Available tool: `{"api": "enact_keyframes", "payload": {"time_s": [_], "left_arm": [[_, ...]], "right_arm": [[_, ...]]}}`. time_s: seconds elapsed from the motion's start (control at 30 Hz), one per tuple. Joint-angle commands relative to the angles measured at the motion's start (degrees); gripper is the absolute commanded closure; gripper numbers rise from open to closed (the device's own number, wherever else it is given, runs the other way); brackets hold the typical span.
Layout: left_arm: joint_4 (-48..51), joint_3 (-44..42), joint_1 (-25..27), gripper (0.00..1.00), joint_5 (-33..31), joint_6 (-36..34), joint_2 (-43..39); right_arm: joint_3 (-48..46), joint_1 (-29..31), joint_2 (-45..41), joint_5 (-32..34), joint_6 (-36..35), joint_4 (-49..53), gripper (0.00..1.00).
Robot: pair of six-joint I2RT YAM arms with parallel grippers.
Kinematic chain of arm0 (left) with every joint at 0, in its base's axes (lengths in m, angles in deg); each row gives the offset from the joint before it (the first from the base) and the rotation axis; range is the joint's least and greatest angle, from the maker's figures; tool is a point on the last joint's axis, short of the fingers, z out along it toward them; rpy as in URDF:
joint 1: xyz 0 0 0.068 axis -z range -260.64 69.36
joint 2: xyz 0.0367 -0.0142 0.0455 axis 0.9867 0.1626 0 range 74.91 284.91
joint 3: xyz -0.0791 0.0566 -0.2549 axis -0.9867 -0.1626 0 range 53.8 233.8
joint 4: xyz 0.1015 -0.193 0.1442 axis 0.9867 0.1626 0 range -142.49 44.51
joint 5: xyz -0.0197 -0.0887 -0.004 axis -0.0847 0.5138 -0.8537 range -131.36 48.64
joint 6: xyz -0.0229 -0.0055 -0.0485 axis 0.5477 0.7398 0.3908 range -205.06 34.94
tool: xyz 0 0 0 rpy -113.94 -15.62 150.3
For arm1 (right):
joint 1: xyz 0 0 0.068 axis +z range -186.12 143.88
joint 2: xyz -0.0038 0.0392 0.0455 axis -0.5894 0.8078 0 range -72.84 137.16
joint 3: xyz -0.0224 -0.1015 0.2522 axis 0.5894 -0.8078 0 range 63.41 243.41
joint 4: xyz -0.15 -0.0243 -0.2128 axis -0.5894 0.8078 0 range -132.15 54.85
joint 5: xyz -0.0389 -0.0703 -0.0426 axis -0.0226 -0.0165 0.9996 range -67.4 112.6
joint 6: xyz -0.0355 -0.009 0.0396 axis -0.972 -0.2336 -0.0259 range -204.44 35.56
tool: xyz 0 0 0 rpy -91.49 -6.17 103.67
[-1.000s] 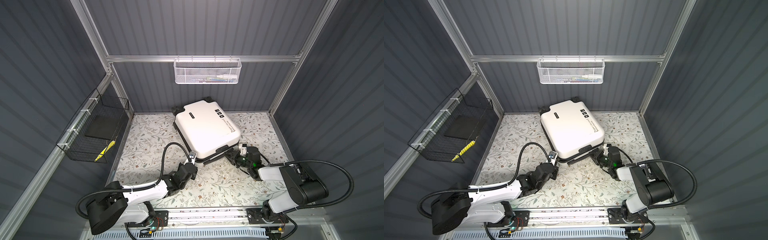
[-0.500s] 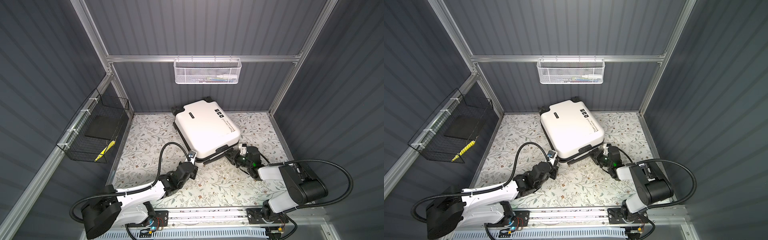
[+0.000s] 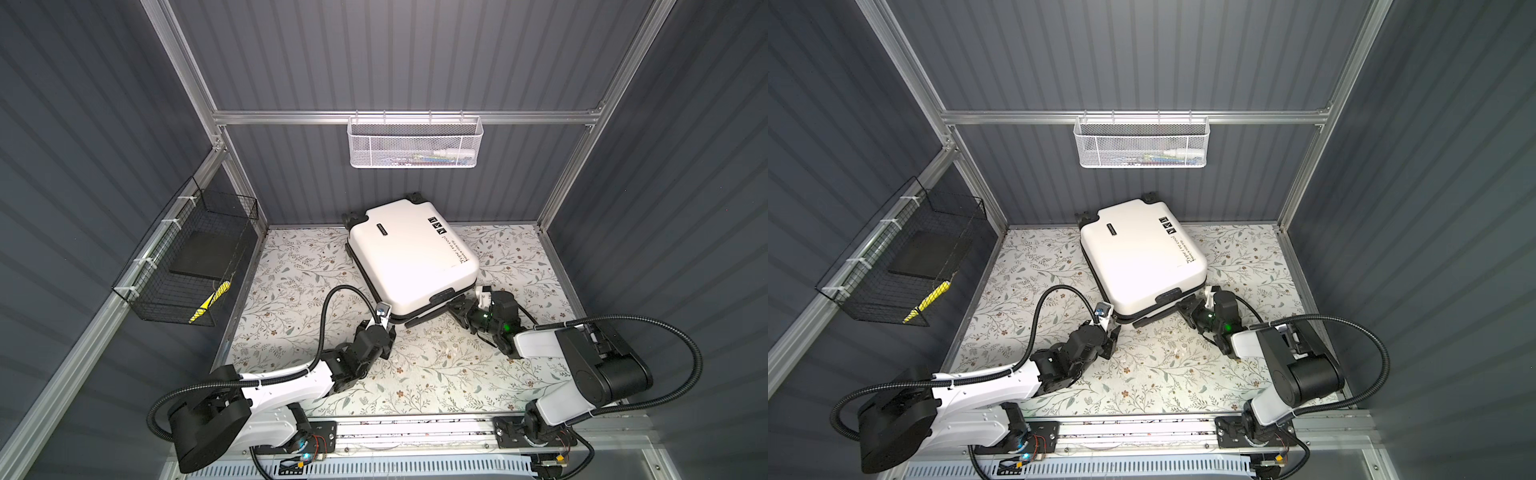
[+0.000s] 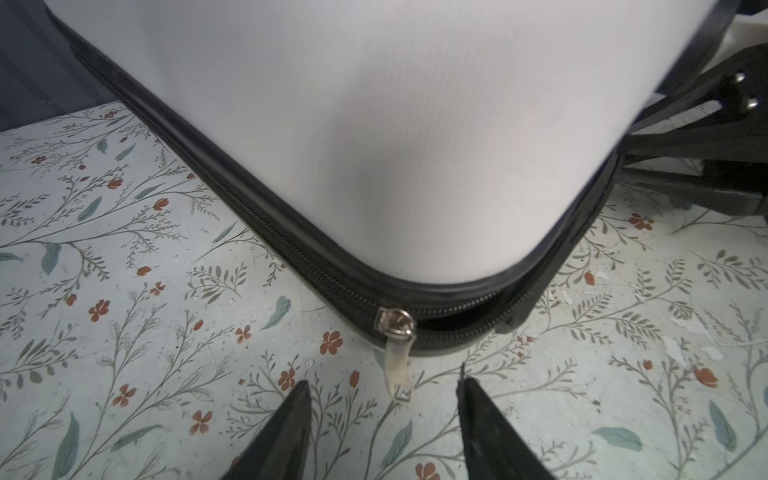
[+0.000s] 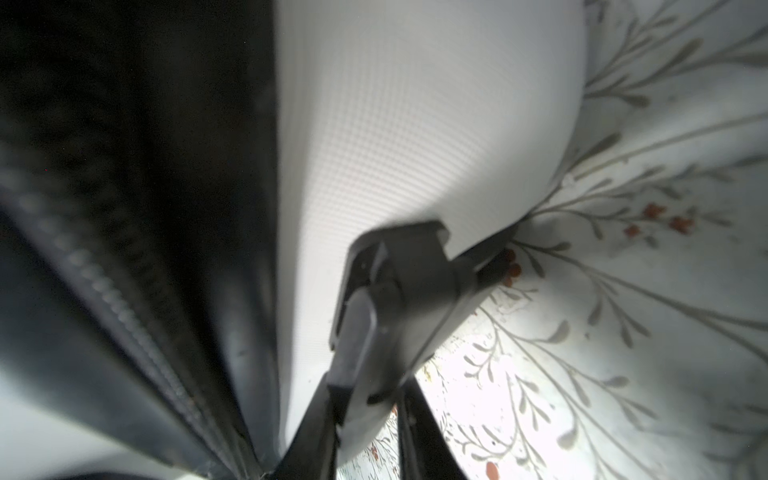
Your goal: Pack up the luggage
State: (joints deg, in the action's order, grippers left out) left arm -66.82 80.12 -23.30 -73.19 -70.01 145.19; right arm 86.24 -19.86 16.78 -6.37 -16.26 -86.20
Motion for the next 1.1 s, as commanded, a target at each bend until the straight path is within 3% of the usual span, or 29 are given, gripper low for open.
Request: {"api": "enact_keyframes", "payload": {"time_s": [0.0, 0.17, 0.63, 0.73, 0.87, 1.07], "left_arm": [[-2.16, -1.35, -0.04, 0.42, -4.8, 1.3, 0.38], [-4.12, -1.72, 0.05, 0.42, -7.88, 0.73, 1.33], [-9.93, 0.28, 0.12, 0.43, -7.72, -1.48, 8.16], [-10.56, 0.46, 0.09, 0.51, -8.81, -3.01, 8.17], [-11.36, 0.58, 0.08, 0.73, -9.13, -4.96, 7.56], [-10.82, 0.29, 0.06, 0.89, -6.47, -6.15, 5.64]], "right_arm": [[0.71, 0.71, 1.19, 0.06, -1.84, 0.48, 1.0], [0.58, 0.71, 1.86, -0.19, -1.83, 0.19, 1.0], [0.98, 0.89, 2.15, -0.56, -1.83, 0.33, 1.0], [1.03, 0.89, 2.2, -0.51, -1.87, 0.46, 1.0], [1.0, 0.98, 2.22, -0.47, -1.83, 0.54, 1.0], [1.18, 1.15, 2.3, -0.38, -1.83, 0.55, 1.0]]}}
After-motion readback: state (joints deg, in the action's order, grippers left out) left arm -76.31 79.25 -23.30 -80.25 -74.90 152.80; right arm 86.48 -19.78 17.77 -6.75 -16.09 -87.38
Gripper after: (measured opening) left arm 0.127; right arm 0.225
